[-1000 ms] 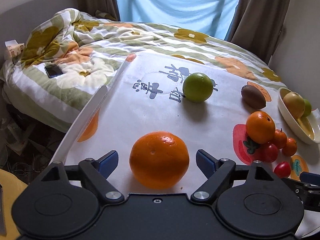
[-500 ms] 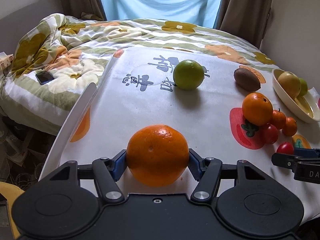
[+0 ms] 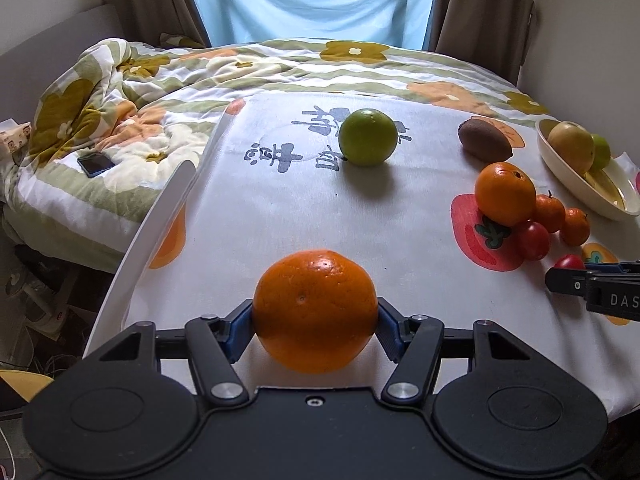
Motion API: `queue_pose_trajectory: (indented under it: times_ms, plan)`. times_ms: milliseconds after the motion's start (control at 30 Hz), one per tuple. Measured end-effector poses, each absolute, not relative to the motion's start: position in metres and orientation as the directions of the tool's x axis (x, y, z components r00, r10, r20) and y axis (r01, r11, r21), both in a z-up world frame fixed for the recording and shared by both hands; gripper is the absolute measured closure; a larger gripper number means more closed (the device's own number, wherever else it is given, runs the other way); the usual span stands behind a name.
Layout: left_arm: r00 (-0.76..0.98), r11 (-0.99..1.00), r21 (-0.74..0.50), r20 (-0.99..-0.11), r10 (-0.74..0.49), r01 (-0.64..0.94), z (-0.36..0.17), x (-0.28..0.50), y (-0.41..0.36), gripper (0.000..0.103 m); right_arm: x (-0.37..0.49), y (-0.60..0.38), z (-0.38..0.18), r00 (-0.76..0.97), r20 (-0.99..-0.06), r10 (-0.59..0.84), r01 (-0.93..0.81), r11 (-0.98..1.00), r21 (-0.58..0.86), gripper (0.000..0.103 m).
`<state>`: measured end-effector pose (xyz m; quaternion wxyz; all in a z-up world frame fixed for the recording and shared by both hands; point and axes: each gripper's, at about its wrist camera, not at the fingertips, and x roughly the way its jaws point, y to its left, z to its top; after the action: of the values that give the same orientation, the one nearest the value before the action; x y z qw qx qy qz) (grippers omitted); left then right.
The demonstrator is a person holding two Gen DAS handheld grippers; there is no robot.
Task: Organize fruits
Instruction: 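Carry the orange and tomato with both tools over the cream bowl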
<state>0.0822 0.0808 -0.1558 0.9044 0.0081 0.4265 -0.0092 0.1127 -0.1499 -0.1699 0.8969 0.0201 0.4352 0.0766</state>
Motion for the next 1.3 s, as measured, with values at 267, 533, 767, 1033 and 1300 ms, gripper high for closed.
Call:
queue_pose_trajectory:
  times_ms: [267,533,767,1033,1300]
  plan:
    - [0.657,0.999,0.014,-0.754,-0.014,0.037,-0.136,0.069,0.068,0.037,0.105,-0.163,-0.156,0.623,-0.765,0.166,-0.104,0.986,0.129,0.053]
    - [0.681,0.997,0.018,-0.731,-0.041,0.08,-0.105,0.058,0.046,0.037,0.088,-0.183,-0.128,0.652,-0.742,0.157,-0.074,0.987,0.144,0.053]
    - [0.701,0.983,-0.001,-0.701,-0.133,0.186,-0.078,0.057,0.01,0.037,0.072,-0.221,-0.101,0.68,-0.725,0.115,-0.024,0.991,0.135,0.053]
    - [0.705,0.983,-0.045,-0.691,-0.16,0.18,-0.068,0.075,-0.043,0.037,0.079,-0.278,-0.089,0.668,-0.738,0.101,-0.025,0.993,0.113,0.053]
    - [0.688,0.975,-0.042,-0.702,-0.185,0.22,-0.068,0.106,-0.104,0.037,0.11,-0.34,-0.078,0.677,-0.73,0.091,-0.015,0.994,0.11,0.053]
